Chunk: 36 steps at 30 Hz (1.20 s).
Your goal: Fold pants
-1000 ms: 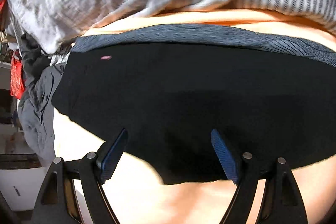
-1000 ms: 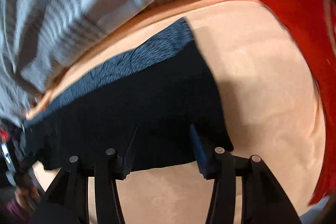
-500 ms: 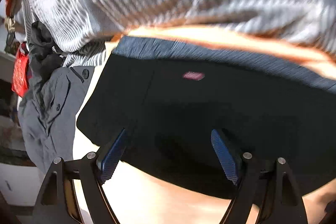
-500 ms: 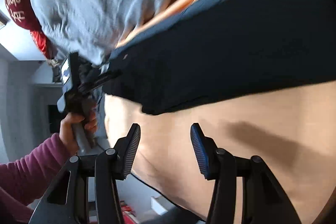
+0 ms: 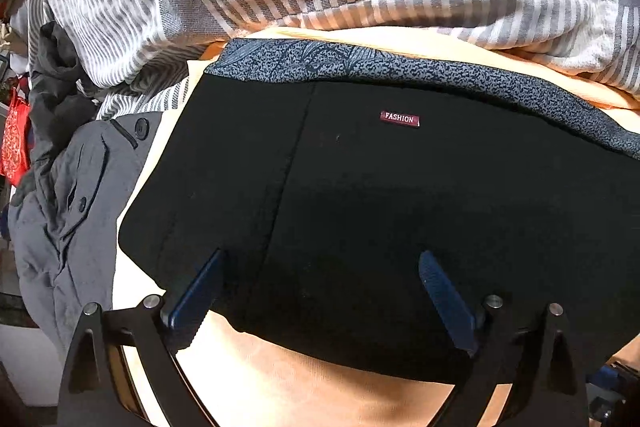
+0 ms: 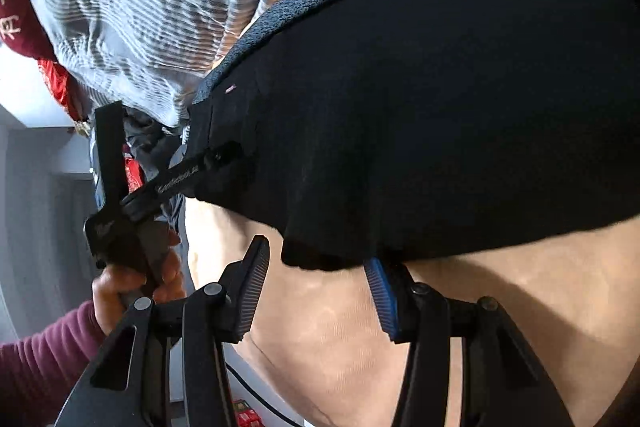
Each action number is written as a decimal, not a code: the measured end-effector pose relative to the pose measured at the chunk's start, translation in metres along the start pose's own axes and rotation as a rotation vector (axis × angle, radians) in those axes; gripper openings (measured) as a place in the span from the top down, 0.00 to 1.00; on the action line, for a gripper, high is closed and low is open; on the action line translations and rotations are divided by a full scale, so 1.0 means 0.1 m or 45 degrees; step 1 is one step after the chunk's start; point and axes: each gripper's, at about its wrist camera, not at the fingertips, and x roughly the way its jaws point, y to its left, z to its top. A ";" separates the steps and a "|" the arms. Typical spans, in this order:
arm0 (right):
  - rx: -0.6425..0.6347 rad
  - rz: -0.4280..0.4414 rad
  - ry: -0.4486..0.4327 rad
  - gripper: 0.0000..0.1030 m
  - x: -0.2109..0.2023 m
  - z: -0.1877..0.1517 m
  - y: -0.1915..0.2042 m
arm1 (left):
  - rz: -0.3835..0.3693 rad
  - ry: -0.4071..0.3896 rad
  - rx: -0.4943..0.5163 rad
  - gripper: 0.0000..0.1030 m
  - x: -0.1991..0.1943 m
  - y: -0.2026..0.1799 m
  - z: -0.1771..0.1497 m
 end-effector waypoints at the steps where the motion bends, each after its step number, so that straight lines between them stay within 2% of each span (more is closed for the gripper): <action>1: 0.014 0.005 0.011 0.67 0.03 0.01 0.00 | 0.000 -0.001 0.000 0.05 0.00 0.00 0.00; 2: 0.037 0.019 0.026 0.83 0.08 0.03 0.00 | -0.001 0.001 -0.001 0.05 0.00 -0.01 0.00; 3: 0.071 0.065 0.047 0.92 0.10 0.03 -0.01 | -0.005 0.003 -0.001 0.05 0.00 0.00 0.00; 4: 0.072 0.061 0.035 0.94 0.10 0.03 0.01 | -0.008 0.003 -0.001 0.05 0.00 0.00 0.00; 7: 0.050 0.057 0.045 0.96 0.08 -0.05 0.09 | -0.014 0.004 0.000 0.05 0.00 0.00 0.00; 8: 0.064 0.063 0.067 0.99 0.08 -0.08 0.07 | -0.013 0.008 0.000 0.05 0.01 0.00 0.00; 11: 0.065 0.016 0.135 0.97 -0.04 -0.17 0.06 | -0.010 0.014 -0.006 0.05 0.02 0.01 0.02; 13: 0.027 -0.096 0.076 0.95 -0.22 -0.10 0.12 | -0.003 0.004 -0.005 0.05 0.02 0.00 0.00; 15: 0.009 -0.107 0.010 0.95 -0.32 0.07 0.16 | 0.006 -0.004 -0.006 0.05 0.01 -0.01 -0.01; 17: -0.004 -0.121 0.024 0.91 -0.28 0.21 0.13 | 0.009 0.000 -0.009 0.05 0.00 -0.02 -0.01; 18: -0.013 -0.174 0.068 0.91 -0.19 0.26 0.10 | 0.008 0.009 -0.011 0.05 0.00 -0.01 0.00; 19: -0.001 -0.234 0.120 0.93 -0.11 0.27 0.02 | 0.006 0.018 -0.012 0.05 -0.01 -0.01 0.00; 20: 0.060 -0.227 0.151 0.96 -0.07 0.25 -0.12 | 0.011 0.026 -0.008 0.05 -0.02 -0.02 0.01; 22: 0.222 -0.143 0.138 0.98 -0.21 0.17 -0.35 | 0.038 0.031 0.008 0.05 -0.07 -0.05 0.03; 24: 0.193 -0.199 0.114 0.87 -0.43 0.07 -0.35 | 0.060 0.031 0.031 0.05 -0.13 -0.12 0.04; 26: 0.167 -0.180 0.094 0.85 -0.64 -0.01 -0.35 | 0.054 0.032 0.062 0.05 -0.23 -0.24 0.05; 28: 0.178 -0.157 0.067 0.63 -0.92 -0.04 -0.39 | 0.035 0.019 0.104 0.05 -0.37 -0.41 0.06; 30: 0.183 -0.211 0.017 0.48 -1.18 -0.04 -0.44 | -0.010 -0.002 0.154 0.05 -0.54 -0.64 0.07; 36: 0.309 -0.286 -0.134 0.46 -1.91 0.06 -0.79 | -0.144 0.012 0.357 0.05 -0.87 -1.58 0.04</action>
